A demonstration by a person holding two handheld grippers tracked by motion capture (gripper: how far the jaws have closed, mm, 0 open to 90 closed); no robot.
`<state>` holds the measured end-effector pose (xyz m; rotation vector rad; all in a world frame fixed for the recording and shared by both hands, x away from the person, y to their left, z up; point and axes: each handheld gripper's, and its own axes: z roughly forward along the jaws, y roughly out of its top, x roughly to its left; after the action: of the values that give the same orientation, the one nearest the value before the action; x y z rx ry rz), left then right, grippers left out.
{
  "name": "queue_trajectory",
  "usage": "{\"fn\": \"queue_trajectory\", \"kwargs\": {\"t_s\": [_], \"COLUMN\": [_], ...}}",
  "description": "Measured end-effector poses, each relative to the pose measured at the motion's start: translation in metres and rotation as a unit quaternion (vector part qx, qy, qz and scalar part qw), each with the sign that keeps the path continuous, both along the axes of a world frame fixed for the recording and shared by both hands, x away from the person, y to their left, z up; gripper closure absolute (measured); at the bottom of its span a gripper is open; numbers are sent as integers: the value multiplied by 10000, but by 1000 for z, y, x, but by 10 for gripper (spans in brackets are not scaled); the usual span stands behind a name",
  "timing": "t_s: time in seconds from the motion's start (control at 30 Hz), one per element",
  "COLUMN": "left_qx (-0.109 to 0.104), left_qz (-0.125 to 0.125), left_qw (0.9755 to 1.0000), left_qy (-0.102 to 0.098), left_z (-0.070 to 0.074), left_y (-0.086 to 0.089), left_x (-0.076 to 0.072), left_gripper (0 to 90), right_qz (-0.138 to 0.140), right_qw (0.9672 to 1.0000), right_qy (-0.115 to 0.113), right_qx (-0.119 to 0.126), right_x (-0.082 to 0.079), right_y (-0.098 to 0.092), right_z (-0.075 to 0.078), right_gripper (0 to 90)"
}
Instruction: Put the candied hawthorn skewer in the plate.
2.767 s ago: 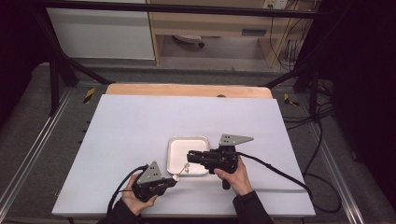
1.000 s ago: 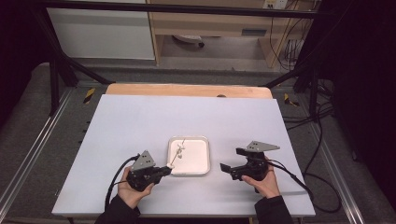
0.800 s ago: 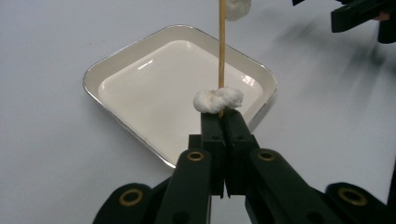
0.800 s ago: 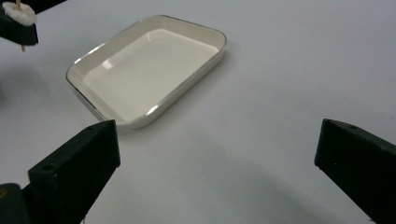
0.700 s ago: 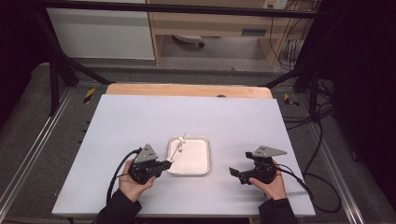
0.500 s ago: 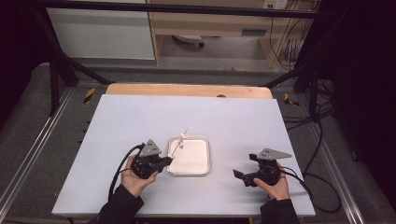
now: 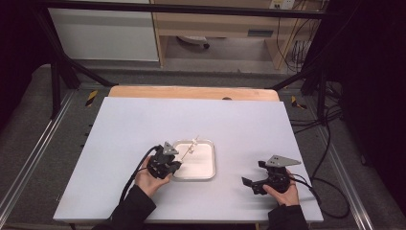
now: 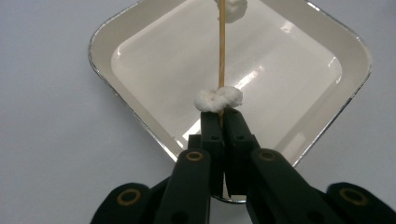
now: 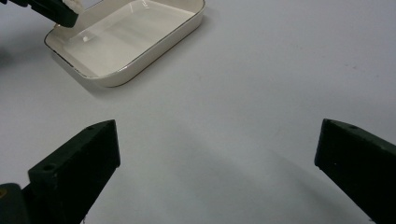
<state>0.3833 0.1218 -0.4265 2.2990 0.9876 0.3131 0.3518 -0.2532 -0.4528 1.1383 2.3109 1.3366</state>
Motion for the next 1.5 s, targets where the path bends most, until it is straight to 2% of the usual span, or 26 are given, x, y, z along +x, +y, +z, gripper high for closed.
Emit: {"fn": "queue_trajectory", "kwargs": {"t_s": [0.13,0.2,0.3,0.43,0.57,0.67,0.87,1.0,1.27,1.5], "left_qx": [224,296,283,264,14,-130,-474,-476,-692,-828], "left_qz": [24,25,4,-59,-141,-202,-209,-289,-264,-91], "left_qw": [9996,9994,9994,9995,9999,9994,9980,9970,9957,9951], "left_qy": [178,183,213,140,-58,-231,-366,-530,-552,-529], "left_z": [-5,-5,-5,-4,3,10,19,17,6,-8], "left_y": [-6,-8,-10,-9,-1,9,36,54,91,120], "left_x": [1,1,2,1,-4,-7,-10,-14,-22,-30], "left_gripper": [876,873,848,751,667,571,388,277,168,105], "right_qz": [11,29,49,47,25,4,-14,-22,-36,-34], "right_qw": [10000,10000,10000,10000,10000,10000,10000,10000,10000,10000], "right_qy": [18,39,42,47,34,41,5,-3,24,41], "right_qx": [-2,13,2,21,71,79,55,43,-18,-49], "right_x": [0,-1,0,0,-1,-1,-1,-1,-2,-3], "right_y": [0,0,0,-1,-1,-2,-3,-3,-3,-5], "right_z": [-1,-1,-3,-2,-1,0,1,1,1,-1], "right_gripper": [7,7,7,7,7,7,7,7,7,7]}}
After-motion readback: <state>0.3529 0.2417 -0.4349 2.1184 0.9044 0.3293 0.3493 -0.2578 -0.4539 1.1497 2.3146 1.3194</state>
